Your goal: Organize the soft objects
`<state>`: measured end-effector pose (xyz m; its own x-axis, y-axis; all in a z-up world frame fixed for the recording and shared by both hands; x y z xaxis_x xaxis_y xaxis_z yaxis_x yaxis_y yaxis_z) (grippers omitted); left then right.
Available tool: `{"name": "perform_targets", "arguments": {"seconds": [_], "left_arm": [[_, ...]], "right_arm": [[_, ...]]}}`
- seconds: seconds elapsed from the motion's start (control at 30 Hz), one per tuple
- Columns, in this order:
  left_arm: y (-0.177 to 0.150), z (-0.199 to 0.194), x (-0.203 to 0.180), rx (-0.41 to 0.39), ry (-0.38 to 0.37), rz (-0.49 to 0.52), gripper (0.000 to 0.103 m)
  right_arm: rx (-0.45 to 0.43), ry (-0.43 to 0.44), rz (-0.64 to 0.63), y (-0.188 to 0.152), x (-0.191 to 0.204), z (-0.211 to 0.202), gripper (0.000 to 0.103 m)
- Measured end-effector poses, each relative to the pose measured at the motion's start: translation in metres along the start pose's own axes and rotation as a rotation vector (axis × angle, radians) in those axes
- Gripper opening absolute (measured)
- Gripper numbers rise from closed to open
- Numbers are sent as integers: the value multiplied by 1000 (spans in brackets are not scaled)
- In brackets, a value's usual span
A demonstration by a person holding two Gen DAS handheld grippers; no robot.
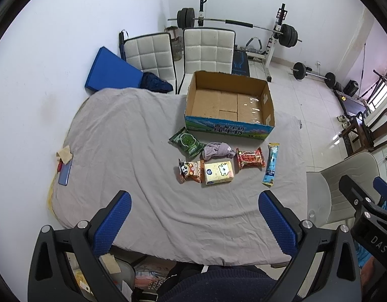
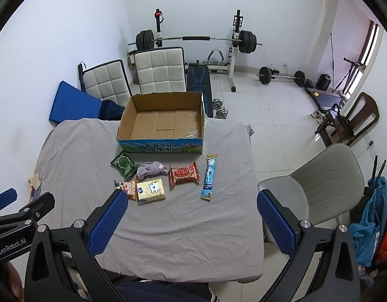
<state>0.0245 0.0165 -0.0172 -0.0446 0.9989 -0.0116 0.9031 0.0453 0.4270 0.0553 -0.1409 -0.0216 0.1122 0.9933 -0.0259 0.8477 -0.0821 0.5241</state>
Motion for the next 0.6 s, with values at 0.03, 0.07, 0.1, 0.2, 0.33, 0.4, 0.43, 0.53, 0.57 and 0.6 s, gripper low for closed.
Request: {"name": "perform_targets", "arguments": {"seconds": [0.03, 0.07, 0.1, 0.2, 0.33, 0.4, 0.43, 0.53, 0.57, 0.6], "left_arm": [[1, 6, 2, 7, -2, -10, 103], [2, 13, 3, 16, 2, -20, 103], [2, 22, 6, 30, 8, -32, 103], [4, 62, 18, 91, 25, -74, 103], [2, 119, 34, 180, 41, -135, 103], [0, 158, 44, 231, 70, -161, 103], [0, 170, 47, 247, 82, -169, 103], [-5, 224, 64, 321, 114, -209, 103], [-7, 234, 67, 335, 120, -219, 103], [-9, 247, 73, 360, 131, -234, 103]], "right_arm": [[10, 5, 0, 0, 0, 7, 103], [27, 10, 0, 1, 1, 16, 103], [50, 23, 4, 2, 1, 26, 103], [149, 76, 28, 3, 4, 76, 103], [327, 167, 111, -1, 8, 171, 103], [425, 208, 188, -8, 11, 225, 103], [458, 219, 220, -12, 13, 248, 103], [566, 263, 344, -30, 23, 326, 103], [597, 267, 384, -36, 26, 349, 103], [629, 268, 427, -42, 29, 373, 103]]}}
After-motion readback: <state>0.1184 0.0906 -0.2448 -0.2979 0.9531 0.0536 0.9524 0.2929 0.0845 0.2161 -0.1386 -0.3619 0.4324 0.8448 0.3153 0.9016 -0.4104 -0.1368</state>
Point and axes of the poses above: each gripper's, at about its wrist camera, not at the fingertips, and z roughly the way its jaws point, x to its left, y to its top, the point moved 1 cm from there along z, roughly the way its jaws point, and after that the axes turned 2 degrees about -z, right-handed, at the moved point
